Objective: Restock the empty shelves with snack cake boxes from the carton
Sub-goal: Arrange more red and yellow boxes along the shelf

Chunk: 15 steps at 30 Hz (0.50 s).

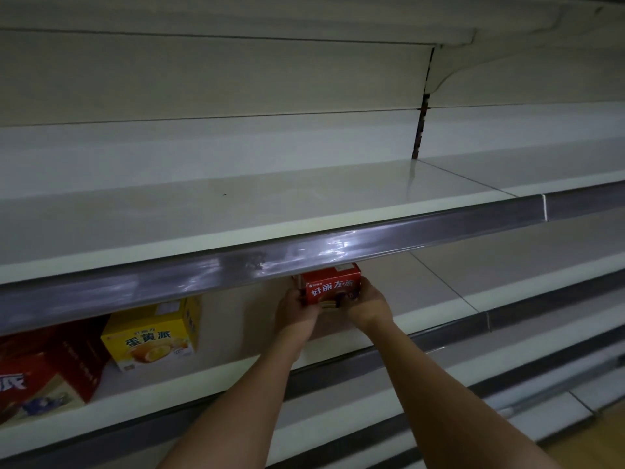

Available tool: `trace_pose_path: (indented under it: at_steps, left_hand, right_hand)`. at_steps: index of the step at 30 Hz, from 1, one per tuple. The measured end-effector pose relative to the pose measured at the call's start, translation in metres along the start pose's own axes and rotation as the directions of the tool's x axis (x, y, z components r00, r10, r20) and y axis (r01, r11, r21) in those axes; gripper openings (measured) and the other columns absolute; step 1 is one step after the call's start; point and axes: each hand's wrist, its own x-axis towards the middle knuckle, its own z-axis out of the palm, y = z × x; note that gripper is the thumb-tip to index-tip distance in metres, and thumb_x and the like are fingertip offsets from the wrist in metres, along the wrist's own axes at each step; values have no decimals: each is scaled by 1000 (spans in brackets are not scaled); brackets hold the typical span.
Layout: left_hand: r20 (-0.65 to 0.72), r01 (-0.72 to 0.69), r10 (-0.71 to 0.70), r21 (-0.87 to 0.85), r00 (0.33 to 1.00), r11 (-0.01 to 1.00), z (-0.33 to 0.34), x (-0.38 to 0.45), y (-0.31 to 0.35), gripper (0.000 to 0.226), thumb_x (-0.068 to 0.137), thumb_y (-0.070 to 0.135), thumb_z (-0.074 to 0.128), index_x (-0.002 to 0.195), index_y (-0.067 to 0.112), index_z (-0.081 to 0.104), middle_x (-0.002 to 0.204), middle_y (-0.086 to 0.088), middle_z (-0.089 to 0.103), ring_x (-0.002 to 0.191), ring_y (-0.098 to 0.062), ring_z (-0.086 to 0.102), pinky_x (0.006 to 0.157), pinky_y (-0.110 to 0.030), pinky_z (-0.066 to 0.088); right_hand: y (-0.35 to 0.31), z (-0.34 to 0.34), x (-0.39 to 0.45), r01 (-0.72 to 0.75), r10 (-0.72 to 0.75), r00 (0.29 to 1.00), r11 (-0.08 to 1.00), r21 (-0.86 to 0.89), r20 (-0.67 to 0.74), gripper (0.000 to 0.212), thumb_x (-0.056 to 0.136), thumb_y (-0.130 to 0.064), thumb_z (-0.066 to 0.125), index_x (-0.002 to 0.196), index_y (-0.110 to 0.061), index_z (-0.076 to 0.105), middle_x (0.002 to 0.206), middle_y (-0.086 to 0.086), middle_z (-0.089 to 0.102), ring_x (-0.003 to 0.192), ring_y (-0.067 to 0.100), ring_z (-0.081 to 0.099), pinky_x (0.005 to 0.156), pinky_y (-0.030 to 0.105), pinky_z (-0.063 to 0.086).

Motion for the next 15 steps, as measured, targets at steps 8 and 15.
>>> trace_pose_path:
  at_steps: [8,15]
  left_hand:
    - [-180,-141,171,166,969,976,3,-43,6,11,92,27,56,94,16,57,100,-3,64,89,-21,59,72,-27,45]
    - [248,-472,414,260,876,842,44,-90,25,13,95,28,51,101,23,61,92,11,58,84,-8,55,69,-23,43]
  right_hand:
    - [21,-17,-21,-91,74,988,987,-133,-132,52,96,-27,50,143,-10,35,136,12,52,121,28,51,97,37,43]
    - [58,-55,-78,-275,185,882,949,-155,-433,45,97,-31,44,138,-12,44,125,12,60,111,27,58,91,39,49]
